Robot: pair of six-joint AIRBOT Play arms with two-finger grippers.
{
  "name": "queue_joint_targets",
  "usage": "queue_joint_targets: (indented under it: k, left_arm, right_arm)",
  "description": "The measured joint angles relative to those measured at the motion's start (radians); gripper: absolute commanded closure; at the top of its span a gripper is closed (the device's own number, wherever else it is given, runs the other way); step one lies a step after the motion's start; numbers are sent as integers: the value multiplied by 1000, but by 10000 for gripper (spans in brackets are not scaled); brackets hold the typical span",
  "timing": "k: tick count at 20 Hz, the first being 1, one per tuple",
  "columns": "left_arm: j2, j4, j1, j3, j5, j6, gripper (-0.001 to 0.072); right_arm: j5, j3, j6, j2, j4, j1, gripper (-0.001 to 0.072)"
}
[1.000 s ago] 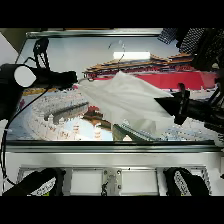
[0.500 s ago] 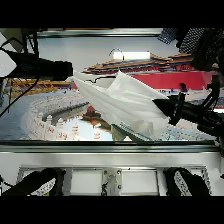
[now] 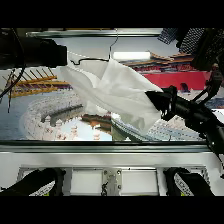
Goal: Fold the clothes and pants, and hang the long-sleeved shirts on hangers.
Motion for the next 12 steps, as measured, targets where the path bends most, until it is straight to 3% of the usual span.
queue_joint_targets:
  k: [3,5,12]
  left_arm:
    - [0,26,-2,18,-19,2,688]
    - [0,33,-8,22,-29,3,111]
    - [62,42,-11,27,-24,3,90]
  right_arm:
    - [-2,0,-11,-3,26,35,701]
    - [-2,0,-14,-3,34,48,700]
    - [-2,0,-18,-3,48,60,700]
